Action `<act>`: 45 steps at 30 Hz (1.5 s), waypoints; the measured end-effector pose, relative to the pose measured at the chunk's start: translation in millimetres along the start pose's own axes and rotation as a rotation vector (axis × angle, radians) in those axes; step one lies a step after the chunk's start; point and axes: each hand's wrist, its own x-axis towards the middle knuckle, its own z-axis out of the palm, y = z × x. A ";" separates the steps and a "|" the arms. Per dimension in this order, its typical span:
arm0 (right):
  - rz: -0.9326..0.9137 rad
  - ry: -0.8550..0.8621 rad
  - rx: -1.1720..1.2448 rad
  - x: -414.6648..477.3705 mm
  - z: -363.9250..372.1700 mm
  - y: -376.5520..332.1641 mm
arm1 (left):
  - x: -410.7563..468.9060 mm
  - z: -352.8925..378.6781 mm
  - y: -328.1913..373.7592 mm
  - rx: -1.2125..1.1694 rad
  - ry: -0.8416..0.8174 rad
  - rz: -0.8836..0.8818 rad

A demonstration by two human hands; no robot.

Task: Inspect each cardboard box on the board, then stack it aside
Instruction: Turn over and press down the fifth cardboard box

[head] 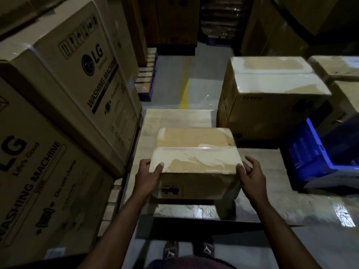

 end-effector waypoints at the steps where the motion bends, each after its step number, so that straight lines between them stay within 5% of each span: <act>1: -0.007 -0.007 -0.010 -7.2 0.4 4.8 | -7.1 1.1 -7.7 -0.004 0.000 0.009; 10: -0.041 -0.104 -0.197 -40.1 8.4 46.3 | -36.0 9.3 -61.4 0.148 -0.078 -0.013; 14: -0.269 -0.062 -0.505 -39.6 32.6 28.9 | -24.5 20.3 -49.2 0.578 -0.058 0.409; 19: -0.620 -0.398 -0.667 -40.9 86.0 1.4 | -9.5 41.7 -33.4 0.909 -0.226 0.677; 29: -0.631 -0.471 -0.827 -37.7 115.8 10.7 | -5.6 50.3 -45.2 1.043 -0.203 0.710; 35: -0.600 -0.527 -0.684 -32.6 100.9 9.6 | -6.9 50.8 -36.8 1.062 -0.221 0.733; 45: -0.494 -0.300 -0.888 -8.1 61.8 32.0 | 2.0 82.3 -27.4 1.070 -0.287 0.792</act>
